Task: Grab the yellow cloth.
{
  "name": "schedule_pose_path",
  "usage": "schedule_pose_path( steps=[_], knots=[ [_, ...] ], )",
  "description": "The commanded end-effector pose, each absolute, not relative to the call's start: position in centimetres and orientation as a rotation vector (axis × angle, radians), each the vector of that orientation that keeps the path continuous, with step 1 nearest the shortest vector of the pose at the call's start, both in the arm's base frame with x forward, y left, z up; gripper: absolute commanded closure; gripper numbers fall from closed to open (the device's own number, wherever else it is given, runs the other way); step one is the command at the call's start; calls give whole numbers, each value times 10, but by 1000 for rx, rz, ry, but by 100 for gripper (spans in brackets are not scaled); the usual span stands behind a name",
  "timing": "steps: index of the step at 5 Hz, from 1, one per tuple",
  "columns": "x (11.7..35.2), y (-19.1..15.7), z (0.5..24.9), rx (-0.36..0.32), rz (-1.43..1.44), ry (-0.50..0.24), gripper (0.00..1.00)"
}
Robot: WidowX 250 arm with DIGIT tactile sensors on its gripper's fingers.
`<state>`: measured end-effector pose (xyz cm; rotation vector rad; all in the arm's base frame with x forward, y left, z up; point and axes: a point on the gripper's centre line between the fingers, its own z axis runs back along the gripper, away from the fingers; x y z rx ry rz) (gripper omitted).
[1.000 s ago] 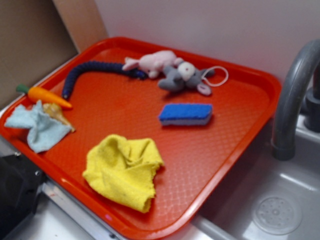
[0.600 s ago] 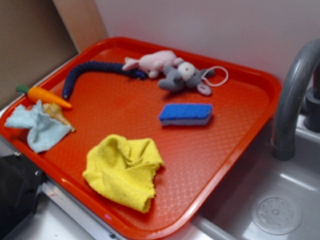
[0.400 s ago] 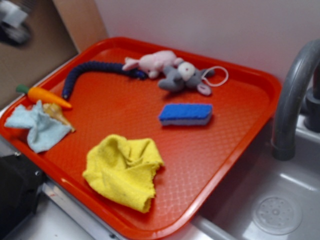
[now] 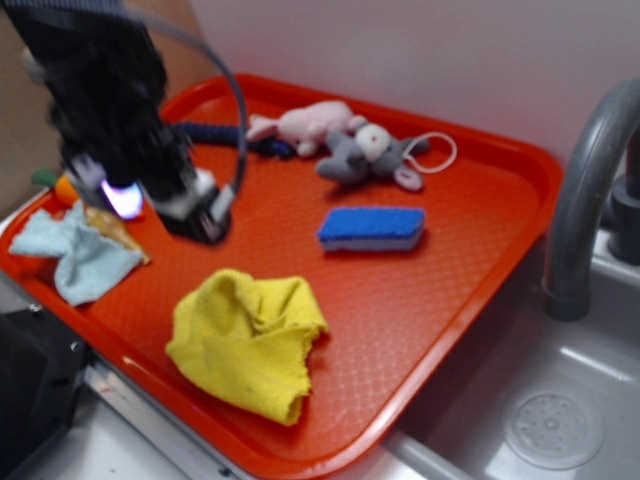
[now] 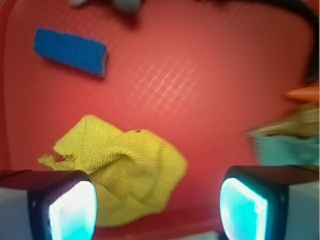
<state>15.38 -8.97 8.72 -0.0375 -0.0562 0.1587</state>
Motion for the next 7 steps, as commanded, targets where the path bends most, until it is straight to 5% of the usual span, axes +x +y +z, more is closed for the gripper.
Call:
schedule_pose_path(
  steps=[1, 2, 5, 6, 7],
  knots=[
    [155, -98, 38, -176, -69, -99, 0],
    [150, -95, 40, -134, -151, -173, 100],
    [153, -92, 46, -97, -199, -177, 100],
    [151, -89, 86, -134, -230, -197, 0],
    [152, -94, 100, -123, -245, -207, 0]
  ],
)
